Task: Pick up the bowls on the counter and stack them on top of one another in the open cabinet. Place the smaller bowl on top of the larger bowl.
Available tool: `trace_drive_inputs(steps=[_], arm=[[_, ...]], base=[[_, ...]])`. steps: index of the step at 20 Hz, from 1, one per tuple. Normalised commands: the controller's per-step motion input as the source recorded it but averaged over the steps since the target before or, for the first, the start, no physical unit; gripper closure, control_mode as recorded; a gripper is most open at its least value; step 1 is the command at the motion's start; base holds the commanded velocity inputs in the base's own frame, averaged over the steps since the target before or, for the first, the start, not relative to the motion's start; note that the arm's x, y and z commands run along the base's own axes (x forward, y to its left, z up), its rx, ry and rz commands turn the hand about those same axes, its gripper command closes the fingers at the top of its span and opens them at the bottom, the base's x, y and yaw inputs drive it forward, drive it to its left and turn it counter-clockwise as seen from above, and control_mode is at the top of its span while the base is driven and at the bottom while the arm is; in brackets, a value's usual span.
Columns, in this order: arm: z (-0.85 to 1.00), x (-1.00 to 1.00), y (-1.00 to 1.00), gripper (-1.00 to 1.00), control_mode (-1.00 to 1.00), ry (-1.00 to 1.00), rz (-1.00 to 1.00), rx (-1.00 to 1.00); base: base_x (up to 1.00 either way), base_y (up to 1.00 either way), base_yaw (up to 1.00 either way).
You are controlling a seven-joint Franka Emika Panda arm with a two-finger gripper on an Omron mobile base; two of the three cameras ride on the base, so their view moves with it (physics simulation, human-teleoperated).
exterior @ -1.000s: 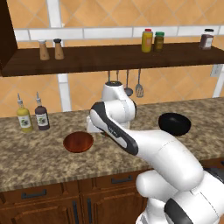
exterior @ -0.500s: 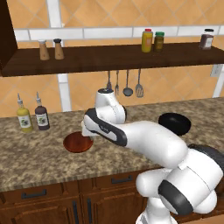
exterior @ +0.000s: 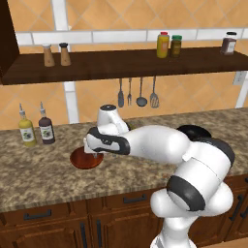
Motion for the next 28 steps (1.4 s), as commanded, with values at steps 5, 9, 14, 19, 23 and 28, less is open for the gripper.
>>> trace_drive_inputs(steps=[5,9,14,19,23,28], arm=[[-0.24,0.30,0.09,-1.00,-1.00,0.00,-0.05,0.00],[-0.29,0.25,0.06,-1.00,-1.00,-0.01,-0.04,0.00],[-0.35,0.35,0.08,-1.00,-1.00,0.00,-0.04,0.00],[-0.26,0.32,0.10,-1.00,-1.00,0.00,-0.04,0.00],[-0.16,0.19,0.07,-1.00,-1.00,0.00,-0.03,0.00],[-0.19,0.10,0.23,1.00,-1.00,0.00,-0.04,-0.02]], base=[[0.00,0.00,0.00],[0.00,0.00,0.00],[0.00,0.00,0.00],[0.00,0.00,0.00],[0.00,0.00,0.00],[0.00,0.00,0.00]])
